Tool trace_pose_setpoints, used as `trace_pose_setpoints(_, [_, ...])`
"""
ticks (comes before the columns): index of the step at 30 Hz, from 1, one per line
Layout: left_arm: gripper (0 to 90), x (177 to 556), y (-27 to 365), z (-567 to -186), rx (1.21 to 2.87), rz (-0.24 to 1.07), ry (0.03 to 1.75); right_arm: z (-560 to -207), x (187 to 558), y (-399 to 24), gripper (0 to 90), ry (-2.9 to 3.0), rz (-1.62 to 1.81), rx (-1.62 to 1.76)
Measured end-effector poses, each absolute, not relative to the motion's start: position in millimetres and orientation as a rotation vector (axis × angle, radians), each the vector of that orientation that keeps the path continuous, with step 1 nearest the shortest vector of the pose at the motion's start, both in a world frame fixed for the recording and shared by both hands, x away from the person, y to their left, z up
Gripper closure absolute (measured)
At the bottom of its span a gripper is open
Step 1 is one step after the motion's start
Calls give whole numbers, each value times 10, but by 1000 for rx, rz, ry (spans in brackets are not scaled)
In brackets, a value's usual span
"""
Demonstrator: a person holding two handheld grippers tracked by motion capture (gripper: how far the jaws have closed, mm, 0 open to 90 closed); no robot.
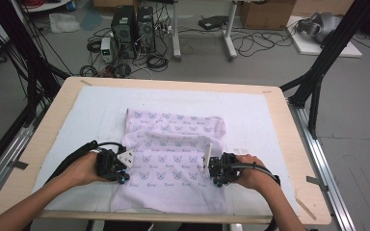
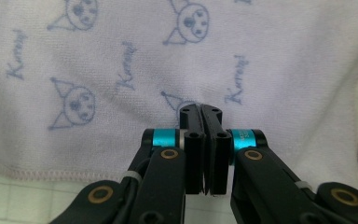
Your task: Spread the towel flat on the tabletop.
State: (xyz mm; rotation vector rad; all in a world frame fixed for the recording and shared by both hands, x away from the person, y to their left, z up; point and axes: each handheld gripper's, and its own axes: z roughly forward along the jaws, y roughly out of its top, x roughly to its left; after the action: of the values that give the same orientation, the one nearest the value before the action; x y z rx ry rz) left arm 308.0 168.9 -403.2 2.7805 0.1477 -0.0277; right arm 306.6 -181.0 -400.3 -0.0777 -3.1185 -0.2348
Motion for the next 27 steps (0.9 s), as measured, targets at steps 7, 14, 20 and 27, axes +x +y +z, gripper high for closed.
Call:
trace_pose_setpoints(7, [880, 3038, 1902, -3625, 2645, -25, 132, -3666, 2961, -2039, 892, -3065, -509, -111])
trace_pose_setpoints(14, [879, 2632, 2123, -3274, 2515, -70, 1, -3289, 2708, -2351, 892, -2935, -812, -48])
trace_pose_setpoints(20, [630, 2380, 2218, -3234, 2414, -88, -19, -3222, 2462, -2497, 707, -2829, -982, 82])
trace_pose_setpoints(27, [582, 2594, 2144, -3416, 2491, 3, 81, -3392, 2559, -2364, 671, -2935, -889, -11])
